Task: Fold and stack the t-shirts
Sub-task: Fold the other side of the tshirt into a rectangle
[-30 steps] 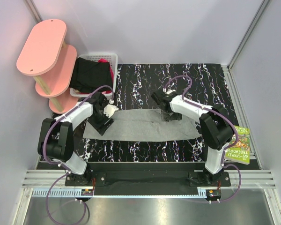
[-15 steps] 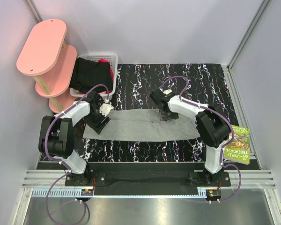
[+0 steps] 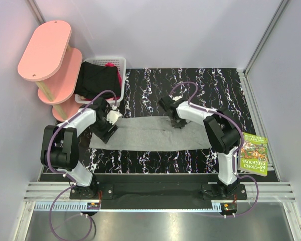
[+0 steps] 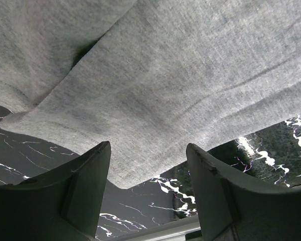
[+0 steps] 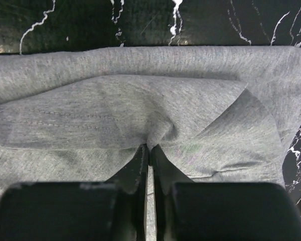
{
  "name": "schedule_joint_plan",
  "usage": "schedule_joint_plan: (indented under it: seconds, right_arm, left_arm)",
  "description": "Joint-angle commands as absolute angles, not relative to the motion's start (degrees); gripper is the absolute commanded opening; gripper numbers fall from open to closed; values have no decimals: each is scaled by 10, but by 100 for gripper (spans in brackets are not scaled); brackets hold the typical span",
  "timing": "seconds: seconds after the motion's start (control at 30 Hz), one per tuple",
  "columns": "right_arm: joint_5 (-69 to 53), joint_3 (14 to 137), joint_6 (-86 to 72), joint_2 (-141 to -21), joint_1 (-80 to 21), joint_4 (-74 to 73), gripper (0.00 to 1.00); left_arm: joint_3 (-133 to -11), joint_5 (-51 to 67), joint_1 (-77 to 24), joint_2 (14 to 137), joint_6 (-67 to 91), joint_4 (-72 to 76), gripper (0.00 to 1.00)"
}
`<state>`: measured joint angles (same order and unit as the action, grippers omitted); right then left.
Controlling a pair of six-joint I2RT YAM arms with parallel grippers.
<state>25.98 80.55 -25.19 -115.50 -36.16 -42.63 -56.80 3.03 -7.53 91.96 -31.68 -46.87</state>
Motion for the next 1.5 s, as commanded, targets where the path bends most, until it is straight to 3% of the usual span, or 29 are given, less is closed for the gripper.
schedule_joint_plan:
  seconds: [0.0,0.57,1.07,1.47]
  right_arm:
    - [285,833,-247,-1158,-344,-415,5]
    - [317,921,-221,-1172,-305,-431,2]
    - [307,1084,-207,-1245,-255,-461,0]
    - [286,993,-234,-1176,-256,-471,0]
  left_arm:
    - [-565,30,-73,895,-327,-468,66]
    - [-563,31,-73,891,-327,-470,66]
    - [-558,33,-73,874,-329,-481,66]
    - [-562,40,-73,874,-325,-483,66]
